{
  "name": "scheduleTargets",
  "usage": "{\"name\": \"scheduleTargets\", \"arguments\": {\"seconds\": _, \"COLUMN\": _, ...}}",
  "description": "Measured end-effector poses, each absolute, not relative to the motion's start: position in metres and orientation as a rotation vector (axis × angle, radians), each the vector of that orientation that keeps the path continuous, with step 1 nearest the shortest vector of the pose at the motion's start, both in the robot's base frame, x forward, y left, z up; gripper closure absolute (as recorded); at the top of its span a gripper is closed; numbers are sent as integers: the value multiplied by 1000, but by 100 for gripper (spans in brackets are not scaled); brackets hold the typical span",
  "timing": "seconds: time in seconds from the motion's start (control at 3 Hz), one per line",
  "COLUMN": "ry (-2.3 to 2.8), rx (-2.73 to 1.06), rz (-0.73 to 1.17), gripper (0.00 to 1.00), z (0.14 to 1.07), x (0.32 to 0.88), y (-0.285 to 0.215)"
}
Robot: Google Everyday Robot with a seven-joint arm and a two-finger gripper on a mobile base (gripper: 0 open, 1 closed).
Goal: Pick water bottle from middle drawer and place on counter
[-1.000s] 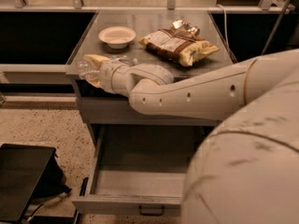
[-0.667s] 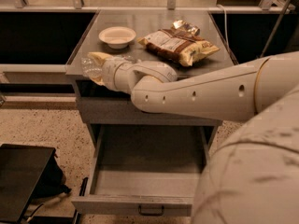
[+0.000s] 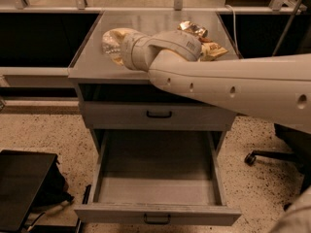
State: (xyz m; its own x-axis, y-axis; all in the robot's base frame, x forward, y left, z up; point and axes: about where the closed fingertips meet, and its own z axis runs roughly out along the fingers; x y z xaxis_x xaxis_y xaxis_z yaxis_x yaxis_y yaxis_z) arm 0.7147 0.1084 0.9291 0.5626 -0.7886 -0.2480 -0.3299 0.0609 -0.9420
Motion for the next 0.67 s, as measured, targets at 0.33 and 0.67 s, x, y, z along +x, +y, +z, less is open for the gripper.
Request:
{"name": "scheduleTargets", "arguments": {"seconds": 0.33, "ry": 1059, "rx": -1588, "rz": -504, "gripper": 100, "z": 902, "x": 723, "y": 86}}
{"name": "scheduleTargets", "arguments": {"seconds": 0.67, "ry": 1062, "rx": -1610, "rz": -464, "gripper": 100, "z": 872, "x": 737, "y": 87}}
